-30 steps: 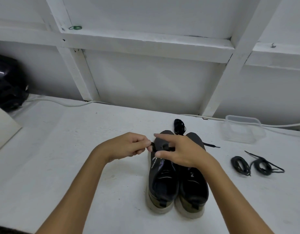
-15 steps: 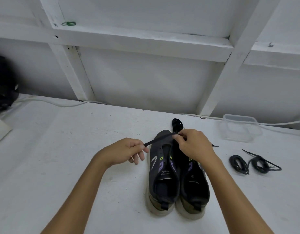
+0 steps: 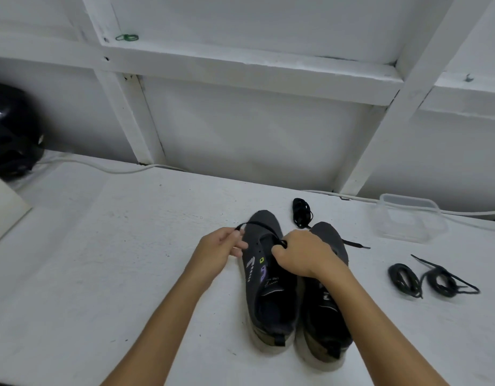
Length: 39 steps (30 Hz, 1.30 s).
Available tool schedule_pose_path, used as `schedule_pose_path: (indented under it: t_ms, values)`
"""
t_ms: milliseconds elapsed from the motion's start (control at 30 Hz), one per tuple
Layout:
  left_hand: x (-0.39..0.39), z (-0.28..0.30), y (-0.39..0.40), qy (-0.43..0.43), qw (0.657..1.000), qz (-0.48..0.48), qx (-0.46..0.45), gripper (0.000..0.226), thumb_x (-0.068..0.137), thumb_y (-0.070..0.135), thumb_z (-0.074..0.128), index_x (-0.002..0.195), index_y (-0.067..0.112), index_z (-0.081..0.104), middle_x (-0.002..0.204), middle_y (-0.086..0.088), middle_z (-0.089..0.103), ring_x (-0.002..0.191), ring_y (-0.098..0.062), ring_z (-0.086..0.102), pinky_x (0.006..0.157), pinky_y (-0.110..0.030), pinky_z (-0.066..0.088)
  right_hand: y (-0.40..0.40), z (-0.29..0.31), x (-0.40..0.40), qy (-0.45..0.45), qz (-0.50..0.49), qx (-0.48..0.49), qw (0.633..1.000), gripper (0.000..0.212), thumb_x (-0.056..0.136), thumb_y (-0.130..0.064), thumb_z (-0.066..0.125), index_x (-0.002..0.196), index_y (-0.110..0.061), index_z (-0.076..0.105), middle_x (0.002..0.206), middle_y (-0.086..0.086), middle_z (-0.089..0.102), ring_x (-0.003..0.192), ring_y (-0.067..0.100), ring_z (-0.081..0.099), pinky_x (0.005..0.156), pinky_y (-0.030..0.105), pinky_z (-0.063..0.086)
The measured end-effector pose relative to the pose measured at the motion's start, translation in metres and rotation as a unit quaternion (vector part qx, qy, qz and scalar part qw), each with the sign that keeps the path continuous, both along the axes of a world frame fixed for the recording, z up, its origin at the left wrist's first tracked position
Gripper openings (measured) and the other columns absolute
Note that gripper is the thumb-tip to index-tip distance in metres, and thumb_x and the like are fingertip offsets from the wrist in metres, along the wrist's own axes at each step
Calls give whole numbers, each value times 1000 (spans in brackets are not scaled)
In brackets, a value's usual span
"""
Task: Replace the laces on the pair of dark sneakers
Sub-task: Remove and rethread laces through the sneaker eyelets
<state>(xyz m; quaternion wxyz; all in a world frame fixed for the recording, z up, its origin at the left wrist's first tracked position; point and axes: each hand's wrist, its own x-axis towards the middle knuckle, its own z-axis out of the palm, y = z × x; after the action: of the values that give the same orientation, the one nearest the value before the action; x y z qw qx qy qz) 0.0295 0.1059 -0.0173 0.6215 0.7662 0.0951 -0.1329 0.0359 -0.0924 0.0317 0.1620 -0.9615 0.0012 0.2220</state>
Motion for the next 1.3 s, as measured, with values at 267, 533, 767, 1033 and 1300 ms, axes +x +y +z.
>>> schedule_pose_path:
  t_ms: [267,533,767,1033,1300]
  values:
    - [10,5,30,-20,989,136,-47,12,94,42,66,96,36,76,80,25,71,68,10,62,60,-6,43,43,-11,24,30,-27,120,992,34,90,-29,49,62,-16,33,59,-2,43,51,18,38,49,26,31]
    - [11,-6,40,22,966,152,-208,21,94,16,69,113,8,69,92,1,78,95,-12,74,73,-16,57,35,-12,31,-14,-13,123,992,32,87,-54,62,85,-23,56,64,-11,59,63,9,56,55,25,40]
    - [6,-14,33,0,980,151,-130,12,89,9,73,100,13,73,84,1,78,82,-5,73,65,-12,52,37,-8,40,-202,19,195,960,30,89,-42,67,118,-45,58,67,-10,52,70,13,55,63,29,38]
    - [4,-17,27,-34,987,155,-23,11,82,17,79,85,28,78,84,10,77,82,-3,72,71,-14,53,60,-14,48,-65,117,67,989,27,84,-23,58,94,-35,80,91,-13,74,90,17,66,81,34,58]
    - [6,-15,23,-84,985,136,68,16,83,18,79,75,29,72,79,19,73,77,5,66,65,-4,44,58,-39,49,-44,20,172,984,18,84,-29,71,96,-37,81,98,-17,75,96,10,67,90,35,56]
